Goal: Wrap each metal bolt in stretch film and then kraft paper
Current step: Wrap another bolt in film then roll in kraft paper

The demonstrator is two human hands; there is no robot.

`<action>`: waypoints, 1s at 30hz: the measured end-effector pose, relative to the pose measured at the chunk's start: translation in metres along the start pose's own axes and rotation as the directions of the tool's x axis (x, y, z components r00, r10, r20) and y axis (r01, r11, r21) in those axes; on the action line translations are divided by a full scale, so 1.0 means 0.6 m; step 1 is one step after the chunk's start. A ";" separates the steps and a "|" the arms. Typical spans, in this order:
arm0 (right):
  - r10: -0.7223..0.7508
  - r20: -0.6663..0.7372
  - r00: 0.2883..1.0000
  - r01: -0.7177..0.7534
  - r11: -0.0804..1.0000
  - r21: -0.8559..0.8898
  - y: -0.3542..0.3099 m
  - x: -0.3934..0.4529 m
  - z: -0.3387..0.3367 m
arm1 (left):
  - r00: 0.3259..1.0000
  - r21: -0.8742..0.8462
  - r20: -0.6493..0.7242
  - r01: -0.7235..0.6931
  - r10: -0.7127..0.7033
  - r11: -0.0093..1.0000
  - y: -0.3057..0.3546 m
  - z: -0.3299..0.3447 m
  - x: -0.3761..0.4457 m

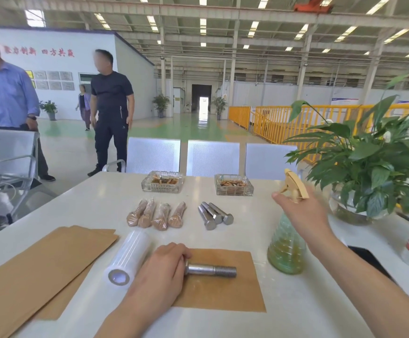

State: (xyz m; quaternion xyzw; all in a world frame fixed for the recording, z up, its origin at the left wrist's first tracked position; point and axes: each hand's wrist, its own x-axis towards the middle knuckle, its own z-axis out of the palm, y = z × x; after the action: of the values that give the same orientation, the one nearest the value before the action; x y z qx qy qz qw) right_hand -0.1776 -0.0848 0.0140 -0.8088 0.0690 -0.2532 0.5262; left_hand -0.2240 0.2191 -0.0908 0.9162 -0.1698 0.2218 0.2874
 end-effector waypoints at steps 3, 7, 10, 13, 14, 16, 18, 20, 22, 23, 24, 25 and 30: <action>0.065 0.100 0.993 -0.038 0.966 -0.255 0.016 -0.004 -0.019 | 1.000 0.004 0.010 0.007 -0.007 1.000 0.001 -0.002 -0.003; 0.202 0.217 0.955 -0.101 0.909 -0.403 0.039 -0.033 -0.050 | 1.000 0.030 0.023 0.018 -0.019 0.999 0.006 -0.005 -0.002; 0.279 0.273 0.921 -0.137 0.886 -0.444 0.052 -0.048 -0.052 | 0.998 0.044 0.037 0.045 -0.047 0.998 0.012 -0.010 0.001; 0.324 0.261 0.909 -0.193 0.884 -0.425 0.060 -0.048 -0.038 | 0.996 0.022 0.059 0.069 -0.070 0.997 0.015 -0.014 0.004; 0.326 0.249 0.912 -0.203 0.886 -0.416 0.062 -0.044 -0.033 | 0.994 0.018 0.070 0.082 -0.083 0.996 0.017 -0.016 0.006; 0.320 0.227 0.920 -0.210 0.889 -0.406 0.062 -0.036 -0.020 | 0.988 0.029 0.096 0.116 -0.118 0.993 0.020 -0.021 0.012; 0.319 0.194 0.928 -0.228 0.895 -0.384 0.060 -0.028 -0.006 | 0.982 0.053 0.126 0.137 -0.143 0.989 0.022 -0.027 0.023; 0.310 0.168 0.936 -0.235 0.904 -0.358 0.058 -0.021 0.007 | 0.975 0.075 0.157 0.150 -0.160 0.986 0.024 -0.032 0.037; 0.296 0.159 0.942 -0.232 0.915 -0.331 0.060 -0.011 0.021 | 0.967 0.110 0.191 0.151 -0.170 0.982 0.026 -0.033 0.054; 0.297 0.157 0.942 -0.235 0.916 -0.325 0.061 -0.009 0.027 | 0.961 0.134 0.211 0.151 -0.177 0.979 0.025 -0.033 0.062; 0.305 0.151 0.940 -0.245 0.914 -0.322 0.061 -0.009 0.033 | 0.954 0.157 0.234 0.151 -0.186 0.976 0.023 -0.031 0.071; 0.316 0.141 0.938 -0.261 0.913 -0.314 0.061 -0.010 0.038 | 0.947 0.176 0.257 0.151 -0.194 0.973 0.021 -0.030 0.079; 0.245 -0.017 0.969 -0.236 0.913 -0.332 0.064 -0.048 0.054 | 0.912 0.237 0.350 0.134 -0.213 0.962 0.008 -0.018 0.101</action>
State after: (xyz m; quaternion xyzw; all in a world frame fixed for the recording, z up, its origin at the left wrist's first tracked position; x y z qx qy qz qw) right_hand -0.1811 -0.0645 -0.0401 -0.8741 0.2030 -0.1612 0.4107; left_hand -0.1781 0.2109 -0.0500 0.9779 -0.1147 0.0342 0.1712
